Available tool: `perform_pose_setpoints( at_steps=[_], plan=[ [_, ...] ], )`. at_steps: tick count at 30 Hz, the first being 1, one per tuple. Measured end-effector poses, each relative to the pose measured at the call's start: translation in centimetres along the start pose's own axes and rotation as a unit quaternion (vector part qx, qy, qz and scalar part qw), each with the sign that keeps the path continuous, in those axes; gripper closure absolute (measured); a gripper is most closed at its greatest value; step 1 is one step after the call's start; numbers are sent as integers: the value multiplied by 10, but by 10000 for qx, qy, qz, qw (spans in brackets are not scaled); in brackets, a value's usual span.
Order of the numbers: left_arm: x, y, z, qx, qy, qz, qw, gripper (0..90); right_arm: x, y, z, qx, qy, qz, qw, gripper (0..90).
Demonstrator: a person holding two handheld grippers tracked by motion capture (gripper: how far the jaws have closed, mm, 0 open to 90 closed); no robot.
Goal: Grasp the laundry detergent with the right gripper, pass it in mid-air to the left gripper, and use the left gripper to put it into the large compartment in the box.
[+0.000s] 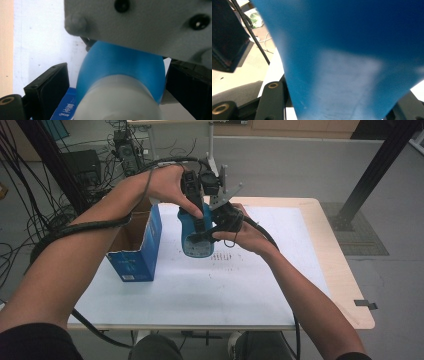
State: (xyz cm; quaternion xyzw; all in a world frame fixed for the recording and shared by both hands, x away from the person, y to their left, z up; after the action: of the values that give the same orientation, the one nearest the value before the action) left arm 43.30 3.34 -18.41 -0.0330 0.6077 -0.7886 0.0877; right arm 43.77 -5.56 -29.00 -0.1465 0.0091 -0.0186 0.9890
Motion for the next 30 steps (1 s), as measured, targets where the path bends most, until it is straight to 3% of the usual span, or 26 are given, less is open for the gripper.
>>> perform_pose_setpoints(
  at_steps=[30],
  plan=[
    [3,0,2,-14,70,-36,10000,55,0,0,0,32,7,-8,10000,439]
  ],
)
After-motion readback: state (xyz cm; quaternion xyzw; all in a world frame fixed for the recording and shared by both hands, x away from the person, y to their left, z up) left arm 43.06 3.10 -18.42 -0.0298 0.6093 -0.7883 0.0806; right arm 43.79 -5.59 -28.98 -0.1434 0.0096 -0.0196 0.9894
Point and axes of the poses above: each handheld gripper's, and its own axes: y roughly forward along the jaws, z roughly out of its top, x roughly to its right, the point moved 2 cm from there along y, roughly forward along the jaws, and after that the axes turned 11 degrees about x, right-handed, at the moved point
